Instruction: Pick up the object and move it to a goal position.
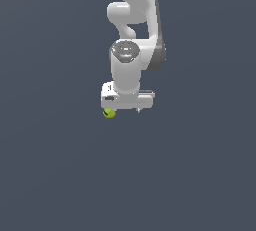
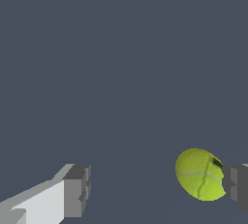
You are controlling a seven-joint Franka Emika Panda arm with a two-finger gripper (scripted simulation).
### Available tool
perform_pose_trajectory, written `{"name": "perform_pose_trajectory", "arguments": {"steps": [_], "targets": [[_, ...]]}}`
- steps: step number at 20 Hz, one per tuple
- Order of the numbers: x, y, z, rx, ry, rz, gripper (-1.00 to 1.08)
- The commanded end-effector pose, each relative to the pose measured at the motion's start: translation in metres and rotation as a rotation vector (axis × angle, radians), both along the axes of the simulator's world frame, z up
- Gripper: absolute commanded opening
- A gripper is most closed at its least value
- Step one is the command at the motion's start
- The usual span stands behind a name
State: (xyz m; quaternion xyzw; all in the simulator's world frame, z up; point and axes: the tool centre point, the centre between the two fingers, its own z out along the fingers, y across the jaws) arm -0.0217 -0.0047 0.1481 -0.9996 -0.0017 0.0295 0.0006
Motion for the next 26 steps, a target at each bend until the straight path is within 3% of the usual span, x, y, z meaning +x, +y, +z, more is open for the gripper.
{"name": "perform_pose_trajectory", "arguments": {"steps": [1,9,15,26], "targets": [[0.000,0.000,0.000,0.000,0.000,0.000,1.00],[0.011,0.001,0.017,0.008,-0.040,0.029,1.00],[0.010,0.000,0.015,0.009,-0.041,0.030,1.00],[-0.018,-0.041,-0.017,0.007,-0.049,0.027,1.00]]}}
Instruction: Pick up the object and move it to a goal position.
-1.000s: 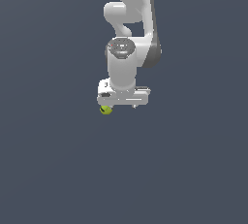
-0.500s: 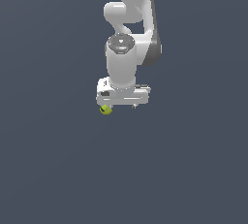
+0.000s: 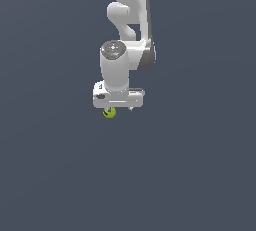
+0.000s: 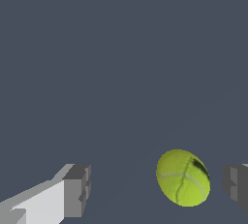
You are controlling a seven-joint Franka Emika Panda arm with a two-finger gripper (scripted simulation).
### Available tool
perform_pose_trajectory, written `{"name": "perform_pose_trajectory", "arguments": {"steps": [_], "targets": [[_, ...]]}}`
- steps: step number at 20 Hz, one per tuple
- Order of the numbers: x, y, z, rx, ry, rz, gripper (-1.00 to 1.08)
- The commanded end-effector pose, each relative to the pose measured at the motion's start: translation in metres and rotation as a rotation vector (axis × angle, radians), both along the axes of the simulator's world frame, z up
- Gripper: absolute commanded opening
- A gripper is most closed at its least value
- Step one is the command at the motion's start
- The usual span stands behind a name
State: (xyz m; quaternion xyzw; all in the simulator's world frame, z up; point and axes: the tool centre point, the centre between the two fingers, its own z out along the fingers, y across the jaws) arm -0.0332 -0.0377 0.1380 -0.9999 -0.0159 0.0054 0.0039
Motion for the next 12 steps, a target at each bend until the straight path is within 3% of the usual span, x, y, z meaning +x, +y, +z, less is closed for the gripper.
{"name": "perform_pose_trajectory", "arguments": {"steps": [1,12], "targets": [[-0.011,-0.015,-0.011,-0.001,-0.002,-0.002,1.00],[-0.054,-0.057,-0.045,-0.007,-0.010,-0.009,1.00]]}}
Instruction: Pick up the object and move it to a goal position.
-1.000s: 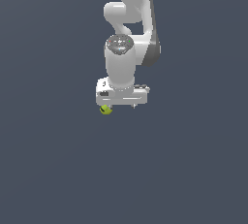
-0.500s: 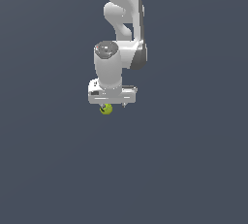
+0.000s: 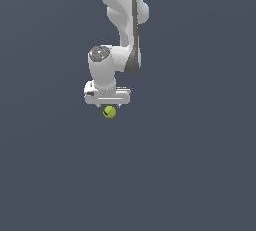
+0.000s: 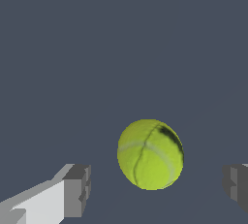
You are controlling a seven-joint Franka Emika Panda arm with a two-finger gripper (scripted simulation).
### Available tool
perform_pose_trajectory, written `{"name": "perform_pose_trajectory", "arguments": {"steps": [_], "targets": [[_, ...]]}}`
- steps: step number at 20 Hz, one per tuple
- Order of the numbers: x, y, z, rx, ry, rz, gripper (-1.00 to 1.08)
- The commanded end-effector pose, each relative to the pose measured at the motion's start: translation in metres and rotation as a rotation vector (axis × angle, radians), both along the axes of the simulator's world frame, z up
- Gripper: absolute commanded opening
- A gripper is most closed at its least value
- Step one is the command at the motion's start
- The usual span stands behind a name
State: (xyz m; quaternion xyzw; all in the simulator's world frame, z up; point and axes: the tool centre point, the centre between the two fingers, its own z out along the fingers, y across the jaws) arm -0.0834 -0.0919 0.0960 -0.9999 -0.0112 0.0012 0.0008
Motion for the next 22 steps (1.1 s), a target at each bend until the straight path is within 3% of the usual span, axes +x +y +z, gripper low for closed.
{"name": "perform_pose_trajectory", "arguments": {"steps": [1,9,22], "targets": [[-0.005,-0.004,-0.003,-0.001,-0.002,0.000,1.00],[-0.007,-0.006,-0.010,-0.001,-0.001,-0.001,1.00],[-0.008,-0.006,-0.055,-0.002,-0.002,0.000,1.00]]}}
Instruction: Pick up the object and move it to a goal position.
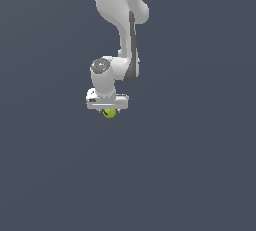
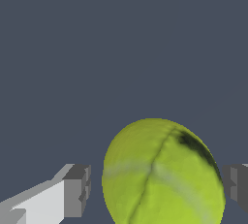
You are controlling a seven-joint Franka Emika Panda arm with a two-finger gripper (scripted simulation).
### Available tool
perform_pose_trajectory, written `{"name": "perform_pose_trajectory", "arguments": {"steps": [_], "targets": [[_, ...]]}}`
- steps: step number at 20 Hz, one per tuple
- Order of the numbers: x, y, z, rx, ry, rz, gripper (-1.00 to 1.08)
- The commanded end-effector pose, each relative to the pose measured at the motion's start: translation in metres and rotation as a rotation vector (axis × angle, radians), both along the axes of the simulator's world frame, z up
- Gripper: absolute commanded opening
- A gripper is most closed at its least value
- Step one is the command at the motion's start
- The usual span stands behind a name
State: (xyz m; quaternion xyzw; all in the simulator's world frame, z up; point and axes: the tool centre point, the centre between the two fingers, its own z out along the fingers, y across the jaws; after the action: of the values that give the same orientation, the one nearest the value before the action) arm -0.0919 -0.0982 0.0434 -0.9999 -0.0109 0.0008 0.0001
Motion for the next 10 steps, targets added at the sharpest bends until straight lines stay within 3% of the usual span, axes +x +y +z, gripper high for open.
{"name": "perform_pose_trajectory", "arguments": {"steps": [1,2,10], "targets": [[0.0006,0.0000,-0.0023,0.000,-0.002,0.000,1.00],[0.0006,0.0000,-0.0023,0.000,-0.002,0.000,-1.00],[0.0006,0.0000,-0.0023,0.000,-0.002,0.000,-1.00]]}}
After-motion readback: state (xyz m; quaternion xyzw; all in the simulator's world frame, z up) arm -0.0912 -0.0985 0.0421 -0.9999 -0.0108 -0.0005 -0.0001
